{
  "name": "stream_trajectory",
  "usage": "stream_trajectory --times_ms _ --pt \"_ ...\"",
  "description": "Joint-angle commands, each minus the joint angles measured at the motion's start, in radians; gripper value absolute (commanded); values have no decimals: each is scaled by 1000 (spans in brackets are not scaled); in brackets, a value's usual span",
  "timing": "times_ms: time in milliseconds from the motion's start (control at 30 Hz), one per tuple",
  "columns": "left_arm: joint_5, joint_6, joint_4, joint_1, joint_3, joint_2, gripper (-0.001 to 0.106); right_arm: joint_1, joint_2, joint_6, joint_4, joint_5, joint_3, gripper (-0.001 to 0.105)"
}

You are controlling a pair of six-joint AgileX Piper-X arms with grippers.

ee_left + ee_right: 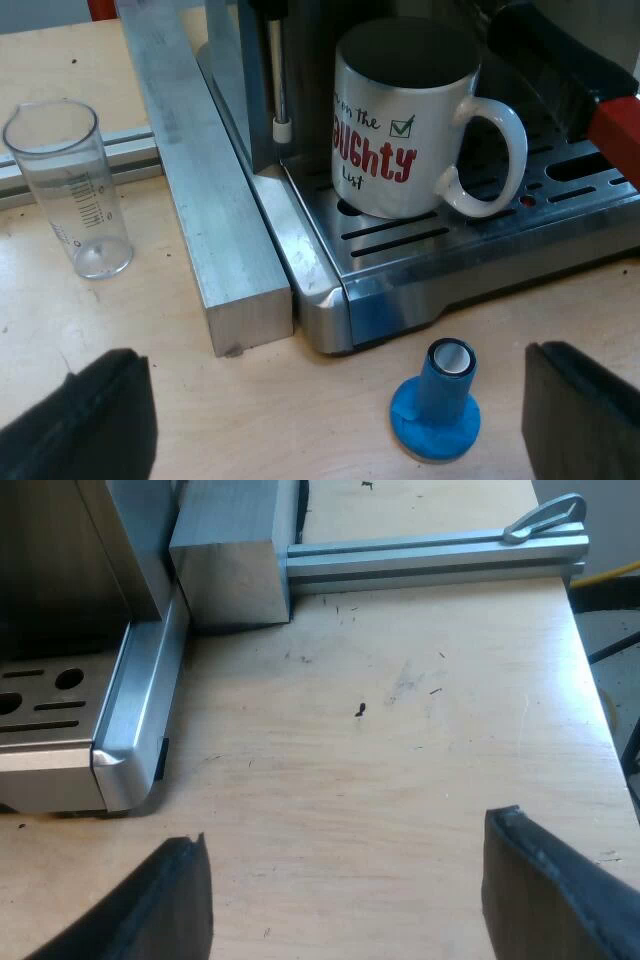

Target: Remove mug from coffee machine

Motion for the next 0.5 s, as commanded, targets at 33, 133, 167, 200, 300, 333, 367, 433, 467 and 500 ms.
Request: stream_trajectory --times_ms 33,133,167,200,300,333,367,433,467,500 --pt "-1 5 -18 -1 1 -140 77 -2 -45 -8 -14 -3 -2 59" --pt "-1 5 -18 -1 1 -140 77 -2 -45 -8 -14 -3 -2 59" --pt "-1 5 -18 -1 1 -140 77 -2 -45 -8 -14 -3 -2 59" --pt "-1 5 -18 -1 1 -140 77 -2 -45 -8 -14 -3 -2 59" --pt "-8 5 -18 -1 1 -140 77 -2 -45 -8 -14 -3 -2 59" --pt "-8 5 -18 -1 1 -140 77 -2 -45 -8 -14 -3 -2 59" --pt "-7 5 -18 -1 1 -140 77 -2 -45 -8 -14 -3 -2 59" --pt "-7 5 -18 -1 1 -140 77 -2 -45 -8 -14 -3 -2 59" --pt "-3 5 -18 -1 1 -140 77 -2 -43 -8 -14 -3 -2 59" --pt "1 5 -22 -1 1 -140 77 -2 -42 -8 -14 -3 -2 59"
